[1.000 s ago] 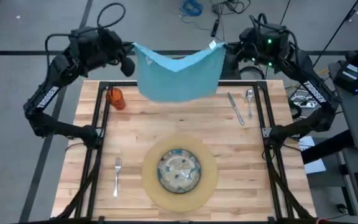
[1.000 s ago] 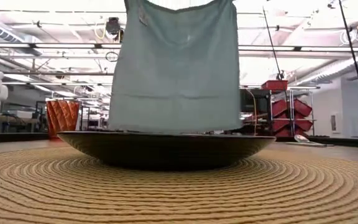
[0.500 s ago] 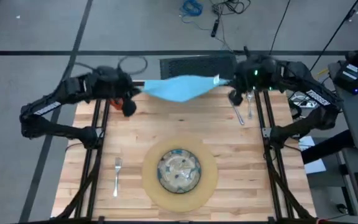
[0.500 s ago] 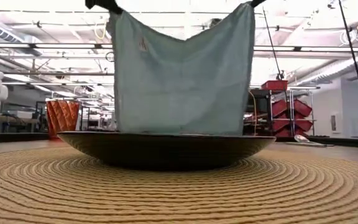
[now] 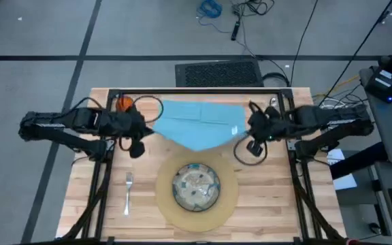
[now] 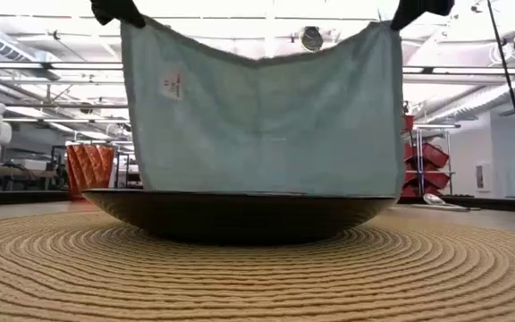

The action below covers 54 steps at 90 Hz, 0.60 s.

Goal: Set table place
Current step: Fold the blue napkin

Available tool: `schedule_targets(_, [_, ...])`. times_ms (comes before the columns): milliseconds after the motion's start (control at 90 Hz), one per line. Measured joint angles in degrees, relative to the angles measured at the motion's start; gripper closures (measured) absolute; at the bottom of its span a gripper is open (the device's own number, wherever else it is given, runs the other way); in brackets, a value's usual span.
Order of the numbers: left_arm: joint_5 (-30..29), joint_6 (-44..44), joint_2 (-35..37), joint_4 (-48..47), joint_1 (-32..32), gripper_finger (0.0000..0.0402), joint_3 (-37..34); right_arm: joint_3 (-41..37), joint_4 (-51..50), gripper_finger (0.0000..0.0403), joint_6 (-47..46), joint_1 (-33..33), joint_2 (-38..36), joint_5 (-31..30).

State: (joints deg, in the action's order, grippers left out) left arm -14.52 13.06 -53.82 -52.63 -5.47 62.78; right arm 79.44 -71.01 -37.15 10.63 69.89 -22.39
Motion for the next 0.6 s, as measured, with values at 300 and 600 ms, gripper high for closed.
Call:
schedule_targets(300, [-0.7, 7.0, -0.3, 2.8, -7.2, 0.0402, -6.2, -0.2, 0.2, 0.0403, -0.8, 1.9, -0.3, -3.2])
schedule_targets(600, [6.8, 13.6, -0.5, 10.6, -10.6, 0.0402, -13.3, -0.2, 0.1, 0.0403, -6.2, 5.3, 0.6, -1.0])
